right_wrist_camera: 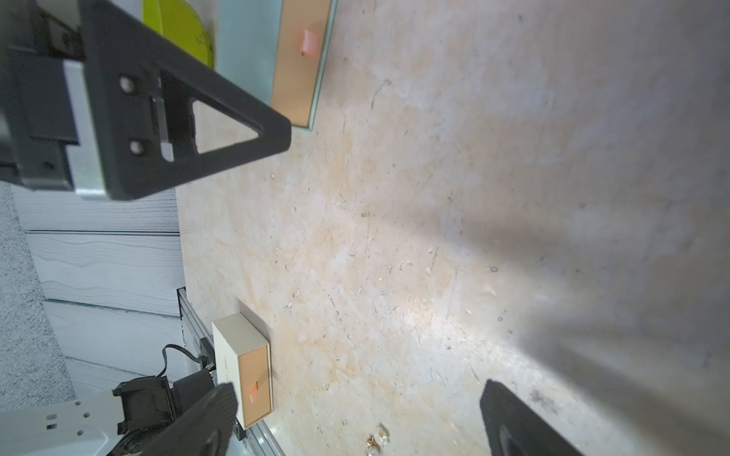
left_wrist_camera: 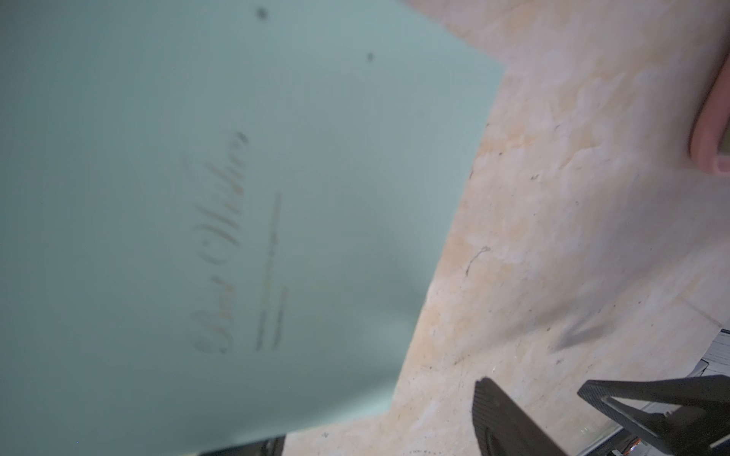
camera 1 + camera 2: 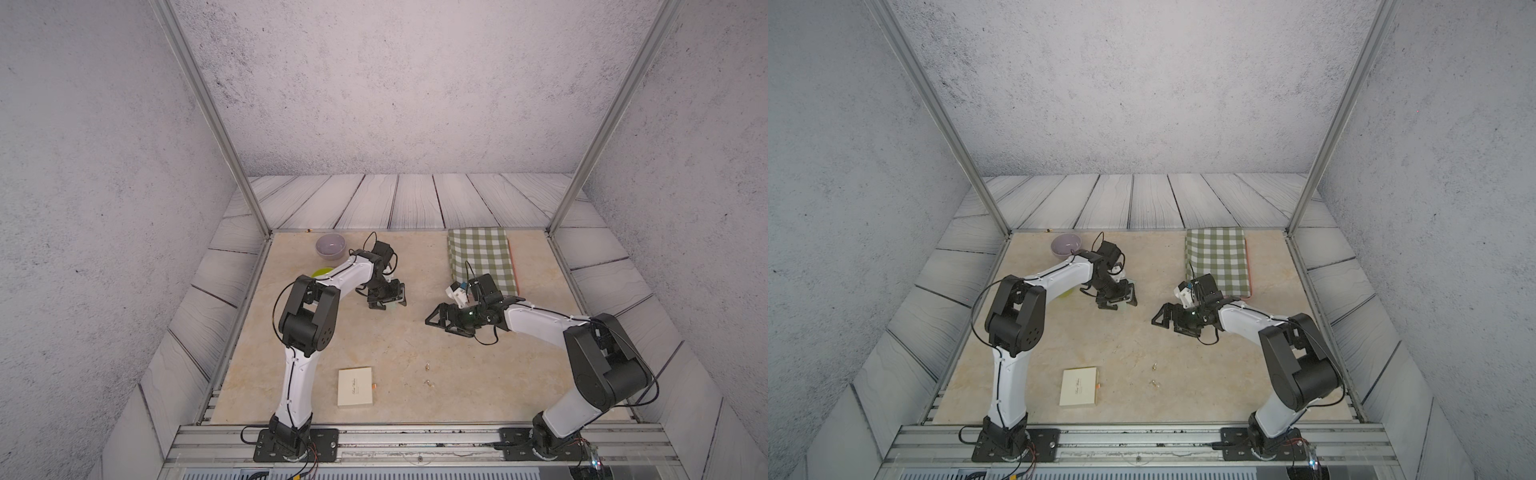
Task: Place the earrings into the drawer-style jewelry box
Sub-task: Adjust the jewelry box at the center of the board, then move the jewelry box to the center of the board.
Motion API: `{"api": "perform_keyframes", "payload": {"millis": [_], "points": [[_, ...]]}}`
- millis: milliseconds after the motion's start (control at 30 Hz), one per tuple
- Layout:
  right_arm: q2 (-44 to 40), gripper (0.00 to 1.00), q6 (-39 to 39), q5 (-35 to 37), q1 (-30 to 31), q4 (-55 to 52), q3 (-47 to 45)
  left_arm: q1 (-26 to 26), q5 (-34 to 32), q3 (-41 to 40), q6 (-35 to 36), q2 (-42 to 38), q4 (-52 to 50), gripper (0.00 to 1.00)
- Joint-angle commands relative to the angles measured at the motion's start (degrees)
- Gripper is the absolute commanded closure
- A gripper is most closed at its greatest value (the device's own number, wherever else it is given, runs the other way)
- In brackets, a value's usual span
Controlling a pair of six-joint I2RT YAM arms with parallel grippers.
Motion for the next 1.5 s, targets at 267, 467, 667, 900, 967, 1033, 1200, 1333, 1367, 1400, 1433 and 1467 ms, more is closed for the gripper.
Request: {"api": "perform_keyframes", "payload": {"millis": [267, 467, 667, 900, 967, 1033, 1200, 1333, 1367, 1400, 1433, 1467], "points": [[-10.0, 0.01, -19.7, 13.7, 24.8, -0.4, -1.0, 5.3, -8.2, -30.8, -5.4, -35.4, -5.9, 0.21], [-16.0, 0.01, -42.0, 27.8, 43.5, 20.0, -11.5, 15.2, -4.2, -38.7, -4.0, -41.6, -6.6, 0.17], [-4.9, 0.01, -56.9, 37.5, 54.0, 23.6, -5.9, 20.1, 2.8, -40.9, -4.2, -39.3, -4.0, 0.13], [8.6, 0.01, -64.7, 42.1, 60.0, 27.4, 3.4, 26.5, 6.3, -41.9, -3.2, -40.2, -3.2, 0.11], [10.4, 0.01, -66.5, 44.6, 59.8, 28.0, 4.1, 26.9, 6.3, -41.9, -3.1, -40.8, -3.2, 0.10], [12.5, 0.01, -67.4, 46.5, 58.6, 27.7, 5.3, 27.1, 6.6, -42.0, -3.0, -40.6, -2.7, 0.10], [17.7, 0.01, -65.6, 50.1, 55.3, 30.1, 7.2, 27.1, 8.0, -42.2, -2.6, -39.1, -1.8, 0.10], [20.4, 0.01, -63.8, 51.8, 53.5, 32.1, 8.6, 27.1, 8.8, -42.4, -2.5, -38.8, -0.9, 0.10], [20.5, 0.01, -62.9, 51.9, 53.1, 32.4, 8.6, 27.0, 9.1, -42.5, -2.5, -38.7, -0.7, 0.10], [20.4, 0.01, -61.7, 51.8, 52.4, 32.5, 8.8, 27.0, 9.4, -42.6, -2.4, -38.7, -0.6, 0.10], [20.3, 0.01, -60.4, 51.7, 51.6, 32.3, 8.9, 27.1, 9.5, -42.6, -2.5, -38.7, -0.5, 0.11], [20.2, 0.01, -59.3, 51.7, 51.0, 32.2, 9.2, 27.0, 9.6, -42.7, -2.5, -38.8, -0.3, 0.11]]}}
